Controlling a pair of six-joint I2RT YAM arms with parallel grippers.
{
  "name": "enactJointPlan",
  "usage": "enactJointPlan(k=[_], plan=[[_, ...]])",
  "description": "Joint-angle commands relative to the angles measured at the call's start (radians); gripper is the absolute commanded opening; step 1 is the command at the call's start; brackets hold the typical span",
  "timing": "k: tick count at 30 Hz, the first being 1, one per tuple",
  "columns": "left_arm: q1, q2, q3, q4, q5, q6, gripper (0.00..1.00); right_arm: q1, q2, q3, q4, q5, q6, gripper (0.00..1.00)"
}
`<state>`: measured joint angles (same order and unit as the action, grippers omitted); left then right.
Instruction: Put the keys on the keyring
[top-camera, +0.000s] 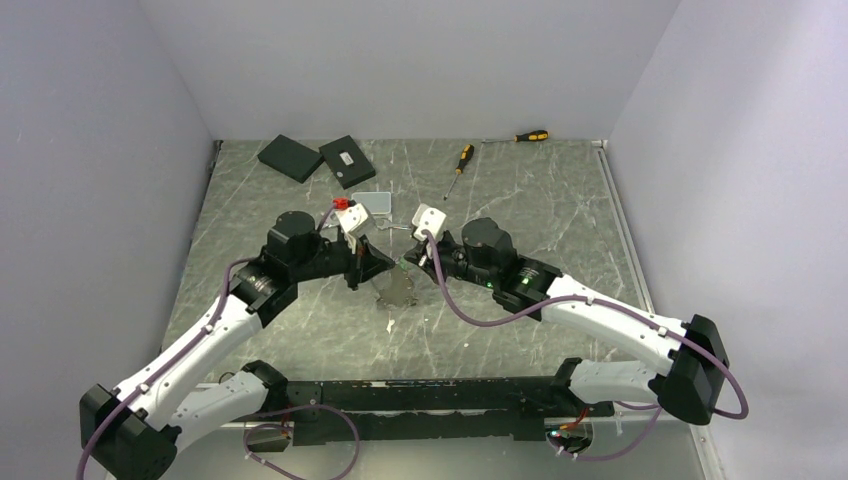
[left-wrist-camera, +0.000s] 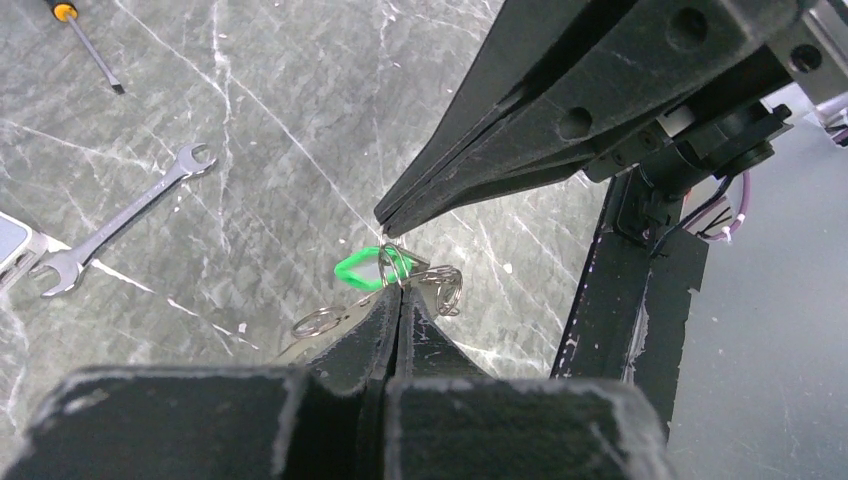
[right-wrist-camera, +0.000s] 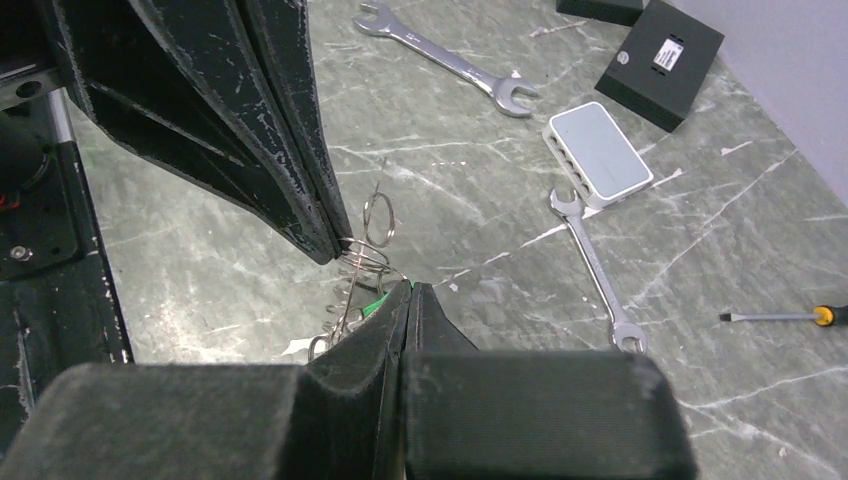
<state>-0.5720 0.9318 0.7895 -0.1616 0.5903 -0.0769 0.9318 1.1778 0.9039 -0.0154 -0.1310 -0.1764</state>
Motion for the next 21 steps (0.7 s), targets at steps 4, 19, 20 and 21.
enactJointPlan(k=[4, 19, 20, 21], plan=[[0.005, -0.047, -0.001, 0.106, 0.08, 0.024, 0.0, -0.036, -0.023, 0.022, -0.001, -0.047, 0.021, 0.11], [0.005, -0.059, 0.006, 0.073, 0.19, 0.124, 0.0, -0.063, -0.169, -0.024, -0.024, -0.249, -0.112, 0.35], [0.005, -0.062, 0.004, 0.076, 0.198, 0.124, 0.0, -0.063, -0.185, -0.033, -0.019, -0.276, -0.121, 0.35], [0.005, -0.065, 0.003, 0.08, 0.203, 0.125, 0.0, -0.065, -0.199, -0.042, -0.01, -0.301, -0.125, 0.36]])
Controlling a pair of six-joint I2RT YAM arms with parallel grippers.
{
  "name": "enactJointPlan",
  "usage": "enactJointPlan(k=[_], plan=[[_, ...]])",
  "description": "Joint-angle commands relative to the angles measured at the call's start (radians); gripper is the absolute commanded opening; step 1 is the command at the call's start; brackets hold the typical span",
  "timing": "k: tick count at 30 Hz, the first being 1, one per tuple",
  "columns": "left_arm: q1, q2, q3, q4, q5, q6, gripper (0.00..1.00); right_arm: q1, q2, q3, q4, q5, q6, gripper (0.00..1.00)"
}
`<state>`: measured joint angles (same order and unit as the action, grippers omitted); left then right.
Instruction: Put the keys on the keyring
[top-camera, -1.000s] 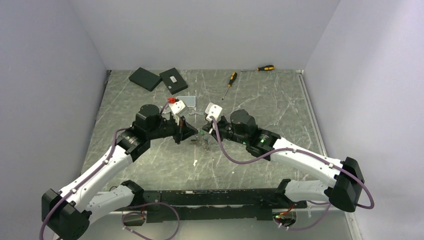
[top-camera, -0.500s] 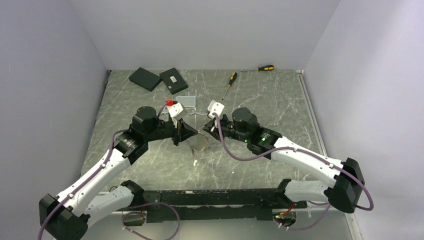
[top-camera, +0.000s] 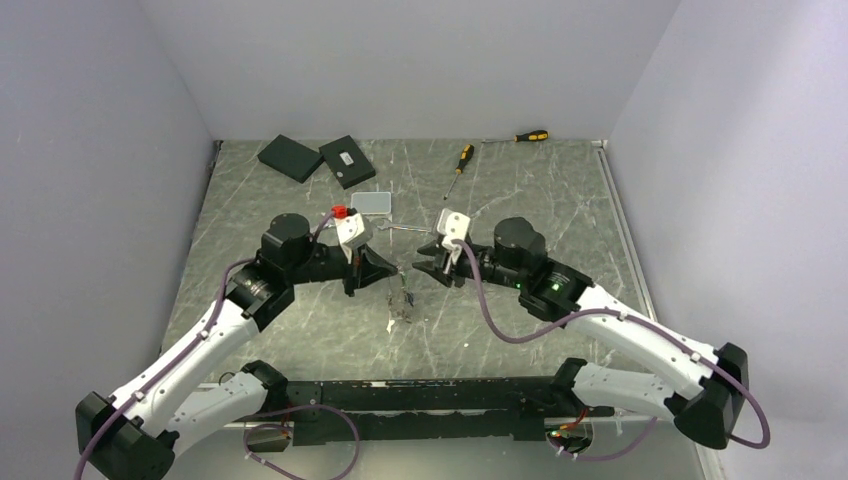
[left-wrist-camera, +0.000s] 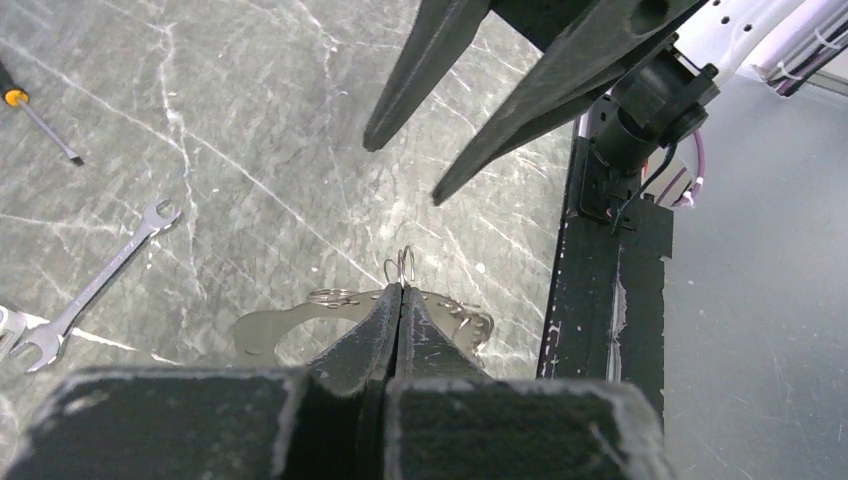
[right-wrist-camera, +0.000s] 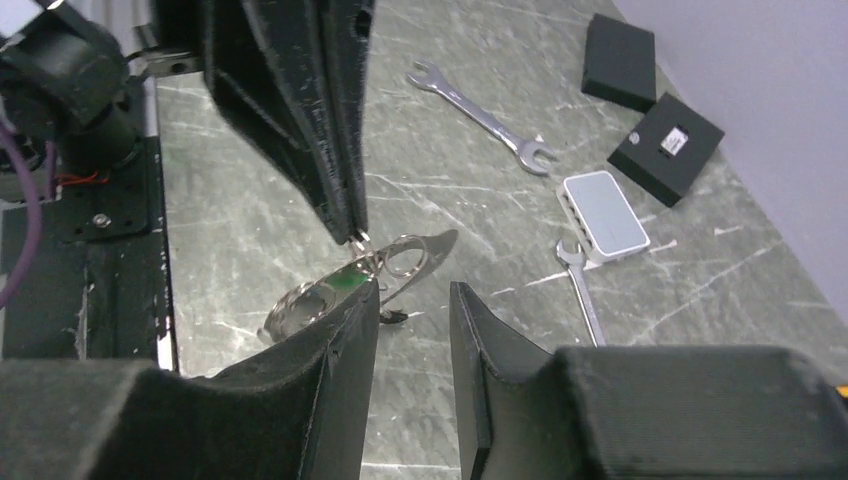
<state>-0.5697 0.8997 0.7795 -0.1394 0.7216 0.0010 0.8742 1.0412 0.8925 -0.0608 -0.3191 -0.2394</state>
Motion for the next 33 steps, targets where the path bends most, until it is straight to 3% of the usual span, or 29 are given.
enactJointPlan(k=[1, 7, 14, 33], plan=[[0.002, -0.035, 0.01, 0.061, 0.079, 0.048, 0.0, -0.007, -0.071, -0.038, 0.041, -0.136, -0.066, 0.37], [0.002, -0.047, 0.001, 0.074, 0.123, 0.057, 0.0, -0.007, -0.051, -0.034, 0.004, -0.221, -0.093, 0.42], [0.003, -0.045, -0.005, 0.072, 0.172, 0.074, 0.0, -0.007, -0.023, -0.011, 0.018, -0.267, -0.087, 0.42], [0.002, -0.037, -0.005, 0.049, 0.171, 0.09, 0.0, -0.007, 0.052, 0.074, -0.029, -0.314, -0.076, 0.3]])
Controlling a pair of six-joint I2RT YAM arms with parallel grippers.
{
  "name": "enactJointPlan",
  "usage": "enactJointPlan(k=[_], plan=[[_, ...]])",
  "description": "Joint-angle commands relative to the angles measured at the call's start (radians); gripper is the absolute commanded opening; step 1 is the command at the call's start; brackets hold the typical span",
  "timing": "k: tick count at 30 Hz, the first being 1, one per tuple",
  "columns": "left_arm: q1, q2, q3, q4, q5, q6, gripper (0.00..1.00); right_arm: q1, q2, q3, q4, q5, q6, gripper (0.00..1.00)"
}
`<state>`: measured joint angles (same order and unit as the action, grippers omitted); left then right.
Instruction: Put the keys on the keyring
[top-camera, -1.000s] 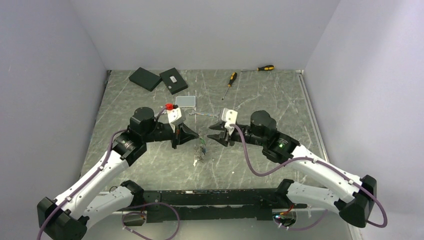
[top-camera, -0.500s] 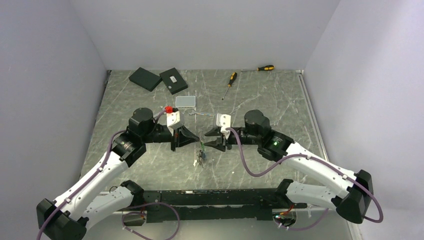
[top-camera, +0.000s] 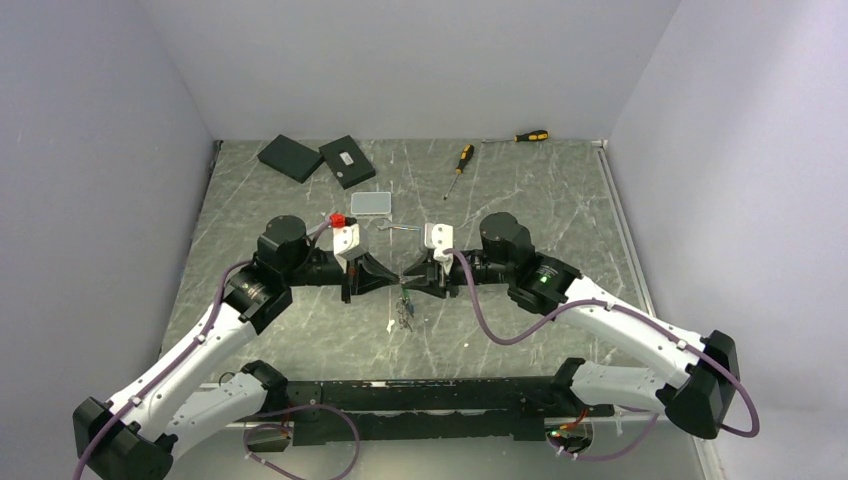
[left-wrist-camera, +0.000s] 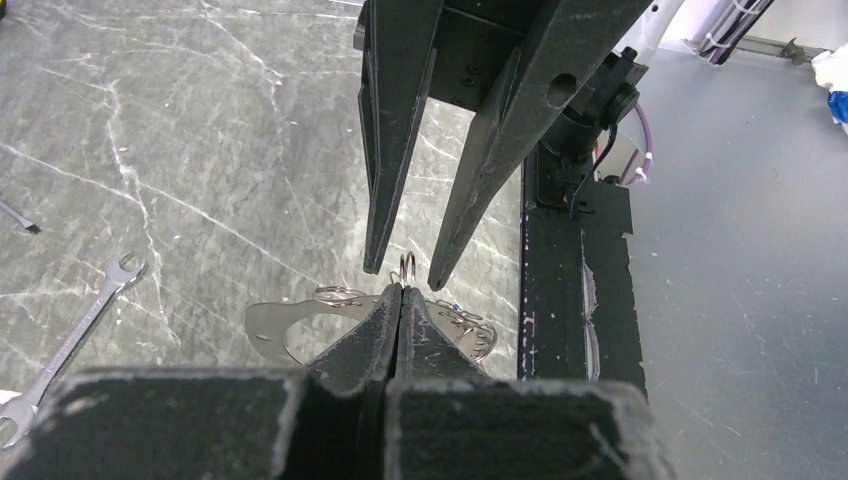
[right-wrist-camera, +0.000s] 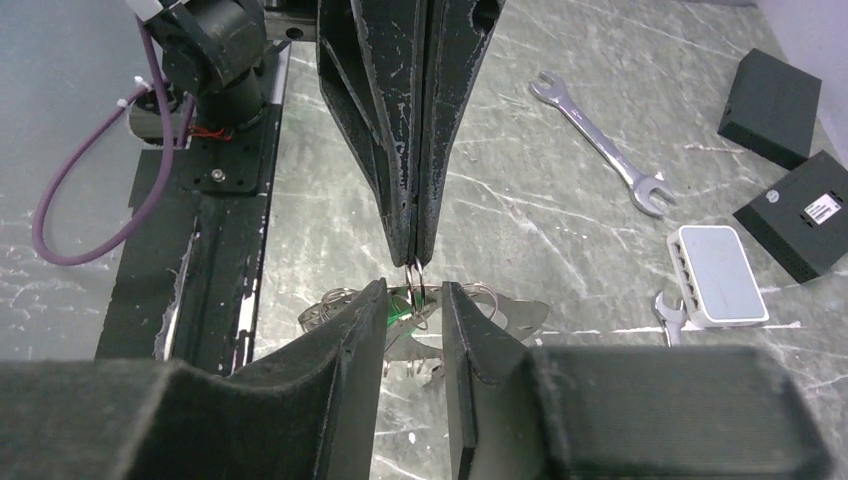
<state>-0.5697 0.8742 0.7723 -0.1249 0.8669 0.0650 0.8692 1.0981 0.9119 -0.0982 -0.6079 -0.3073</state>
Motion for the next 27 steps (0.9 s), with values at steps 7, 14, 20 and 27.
enactJointPlan(k=[7, 14, 20, 27], plan=[[0.002, -0.011, 0.002, 0.037, 0.029, 0.025, 0.0, -0.002, 0.01, 0.061, -0.007, -0.026, -0.009, 0.14], [0.002, -0.008, 0.004, 0.033, 0.028, 0.025, 0.0, -0.003, 0.022, 0.077, -0.022, -0.026, -0.01, 0.0], [0.002, -0.001, 0.005, 0.033, -0.029, 0.005, 0.0, -0.002, 0.01, 0.096, -0.039, 0.024, 0.0, 0.0], [0.001, -0.046, -0.015, 0.05, -0.37, -0.151, 0.97, -0.002, 0.025, 0.144, -0.094, 0.228, 0.086, 0.0]])
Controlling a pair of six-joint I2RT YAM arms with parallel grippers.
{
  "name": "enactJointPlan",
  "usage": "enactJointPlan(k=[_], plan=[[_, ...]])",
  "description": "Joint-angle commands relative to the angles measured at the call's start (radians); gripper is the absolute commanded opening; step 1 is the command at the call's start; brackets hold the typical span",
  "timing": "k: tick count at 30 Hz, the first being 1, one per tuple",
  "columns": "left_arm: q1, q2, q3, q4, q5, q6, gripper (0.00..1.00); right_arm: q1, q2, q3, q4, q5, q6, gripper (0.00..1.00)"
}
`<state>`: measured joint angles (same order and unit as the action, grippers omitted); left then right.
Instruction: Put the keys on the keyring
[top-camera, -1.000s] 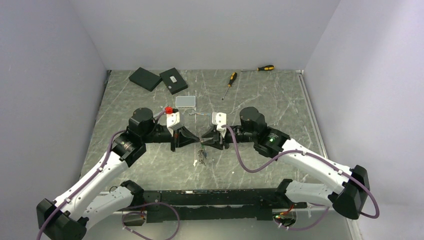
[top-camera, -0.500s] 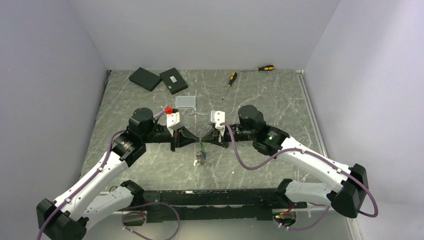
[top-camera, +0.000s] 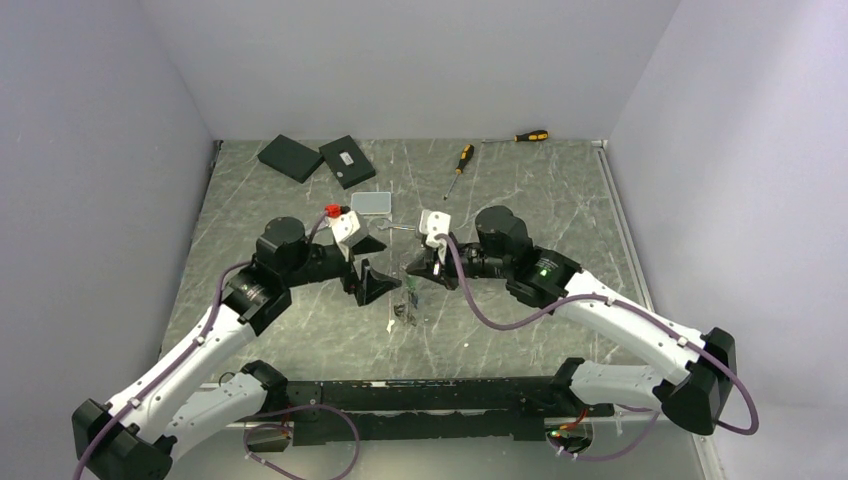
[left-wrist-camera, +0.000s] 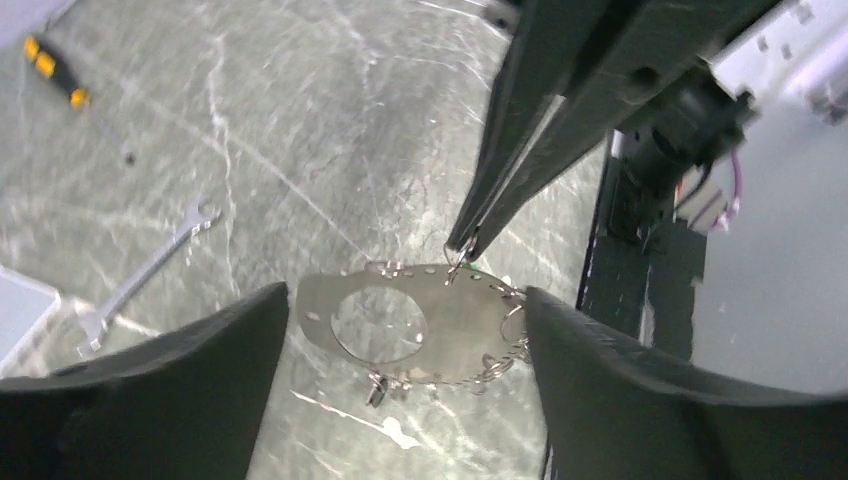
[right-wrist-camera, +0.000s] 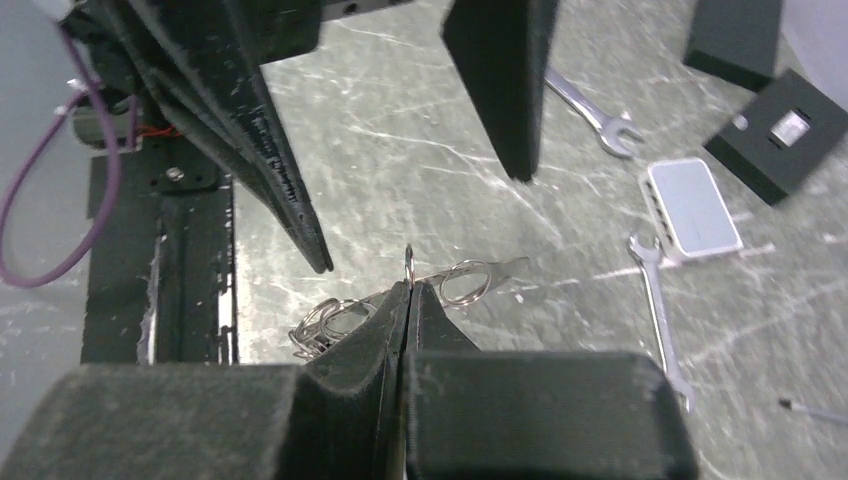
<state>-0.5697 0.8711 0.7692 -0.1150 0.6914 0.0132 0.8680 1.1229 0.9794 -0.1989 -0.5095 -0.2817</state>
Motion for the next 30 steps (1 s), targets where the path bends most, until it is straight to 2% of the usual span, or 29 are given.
enactJointPlan(k=[1, 6, 11, 18, 23, 25, 28, 30], plan=[[0.001, -0.055, -0.021, 0.057, -0.205, -0.123, 0.99, -0.001, 0.005, 0.084, 0.004, 0.172, 0.084, 0.0], [-0.008, -0.109, -0.131, 0.257, -0.282, -0.237, 1.0, -0.001, 0.052, 0.155, -0.032, 0.347, 0.213, 0.0], [-0.039, -0.078, -0.14, 0.359, -0.38, -0.261, 0.99, 0.0, 0.11, 0.223, -0.05, 0.484, 0.294, 0.0], [-0.188, 0.083, -0.161, 0.607, -0.56, -0.179, 1.0, 0.005, 0.207, 0.369, -0.147, 0.542, 0.339, 0.0], [-0.223, 0.162, -0.163, 0.704, -0.657, -0.114, 0.99, 0.006, 0.194, 0.383, -0.16, 0.55, 0.345, 0.0], [-0.225, 0.171, -0.178, 0.741, -0.675, -0.094, 0.95, 0.008, 0.184, 0.38, -0.16, 0.542, 0.35, 0.0], [-0.225, 0.176, -0.212, 0.811, -0.677, -0.066, 0.8, 0.007, 0.176, 0.383, -0.167, 0.527, 0.353, 0.0], [-0.225, 0.183, -0.217, 0.824, -0.687, -0.055, 0.75, 0.007, 0.17, 0.383, -0.169, 0.516, 0.356, 0.0]])
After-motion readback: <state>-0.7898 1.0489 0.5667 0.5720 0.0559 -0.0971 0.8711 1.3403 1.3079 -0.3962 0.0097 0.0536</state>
